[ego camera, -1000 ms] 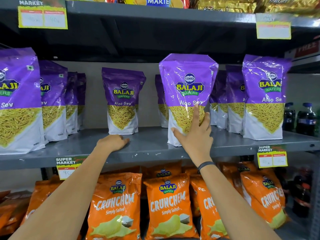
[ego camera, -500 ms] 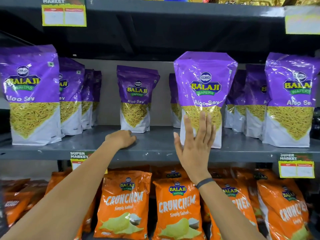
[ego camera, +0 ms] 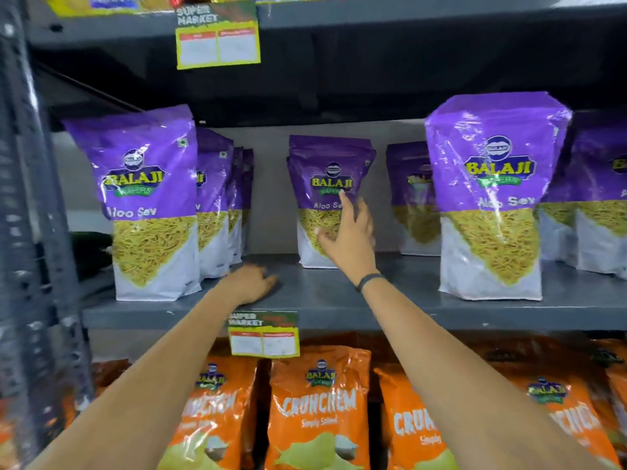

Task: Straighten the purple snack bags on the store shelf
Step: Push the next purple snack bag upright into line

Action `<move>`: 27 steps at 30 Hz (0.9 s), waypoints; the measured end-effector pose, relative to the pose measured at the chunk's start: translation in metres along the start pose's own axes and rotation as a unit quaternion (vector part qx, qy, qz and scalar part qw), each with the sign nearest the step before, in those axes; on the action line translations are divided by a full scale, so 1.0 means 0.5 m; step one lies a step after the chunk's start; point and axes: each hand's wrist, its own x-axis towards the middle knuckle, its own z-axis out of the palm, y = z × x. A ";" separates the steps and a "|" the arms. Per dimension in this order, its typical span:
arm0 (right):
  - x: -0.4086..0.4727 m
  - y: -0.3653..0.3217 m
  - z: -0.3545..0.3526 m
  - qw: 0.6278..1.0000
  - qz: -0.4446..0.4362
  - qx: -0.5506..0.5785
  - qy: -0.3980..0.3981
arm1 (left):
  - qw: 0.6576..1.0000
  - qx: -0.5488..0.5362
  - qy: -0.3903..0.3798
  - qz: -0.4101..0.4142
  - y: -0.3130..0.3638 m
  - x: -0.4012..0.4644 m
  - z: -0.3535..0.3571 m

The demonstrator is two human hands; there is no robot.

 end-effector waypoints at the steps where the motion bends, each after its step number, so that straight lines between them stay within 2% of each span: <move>1: 0.012 -0.006 0.023 1.000 0.017 -0.007 -0.008 | 1.000 -0.014 -0.008 0.013 -0.005 0.004 0.005; 8: 0.069 -0.020 0.117 0.988 0.122 -0.052 -0.082 | 0.998 -0.003 -0.047 0.044 -0.022 0.035 0.019; 12: 0.083 -0.026 0.132 0.980 0.168 -0.070 -0.081 | 0.998 -0.007 -0.044 0.045 -0.020 0.045 0.027; 27: 0.082 -0.020 0.130 0.977 0.184 -0.081 -0.066 | 0.998 -0.014 -0.040 0.041 -0.013 0.038 0.023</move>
